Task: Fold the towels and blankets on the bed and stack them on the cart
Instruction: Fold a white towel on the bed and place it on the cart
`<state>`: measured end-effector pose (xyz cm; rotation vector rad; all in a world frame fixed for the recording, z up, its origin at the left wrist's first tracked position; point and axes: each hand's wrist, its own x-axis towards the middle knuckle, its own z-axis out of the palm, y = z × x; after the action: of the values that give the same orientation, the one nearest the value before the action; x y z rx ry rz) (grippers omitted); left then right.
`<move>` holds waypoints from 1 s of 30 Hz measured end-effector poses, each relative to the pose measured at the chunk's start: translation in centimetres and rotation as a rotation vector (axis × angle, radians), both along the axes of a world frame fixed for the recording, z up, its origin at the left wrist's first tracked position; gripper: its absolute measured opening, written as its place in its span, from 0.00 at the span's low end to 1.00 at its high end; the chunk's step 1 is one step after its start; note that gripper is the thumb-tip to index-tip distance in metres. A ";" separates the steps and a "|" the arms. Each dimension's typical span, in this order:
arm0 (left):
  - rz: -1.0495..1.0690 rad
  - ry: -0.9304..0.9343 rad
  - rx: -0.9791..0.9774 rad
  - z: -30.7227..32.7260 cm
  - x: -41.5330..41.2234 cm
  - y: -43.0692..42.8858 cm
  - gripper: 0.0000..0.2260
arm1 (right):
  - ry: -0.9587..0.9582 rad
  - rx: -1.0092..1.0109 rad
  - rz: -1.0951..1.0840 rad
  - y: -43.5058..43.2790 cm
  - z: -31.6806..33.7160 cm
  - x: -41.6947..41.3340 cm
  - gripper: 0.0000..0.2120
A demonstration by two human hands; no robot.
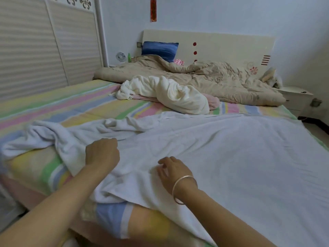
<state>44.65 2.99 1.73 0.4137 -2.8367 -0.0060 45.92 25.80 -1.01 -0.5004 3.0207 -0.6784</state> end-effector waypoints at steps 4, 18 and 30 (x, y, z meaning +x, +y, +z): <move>-0.175 0.061 0.179 -0.5 -7.4 -1.9 0.14 | 0.041 -0.055 -0.059 -1.1 0.5 -6.4 0.14; -0.442 -0.117 0.480 -0.3 -19.5 -8.3 0.11 | -0.145 -0.161 -0.182 -10.6 -1.7 -15.1 0.14; -0.364 0.134 -0.093 4.0 -25.2 -19.5 0.38 | -0.231 -0.037 -0.301 -19.0 -0.7 -14.1 0.23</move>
<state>19.44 -16.54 5.77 -0.1216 -2.7246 0.0254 31.78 6.77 -1.72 0.0369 2.8904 -0.7450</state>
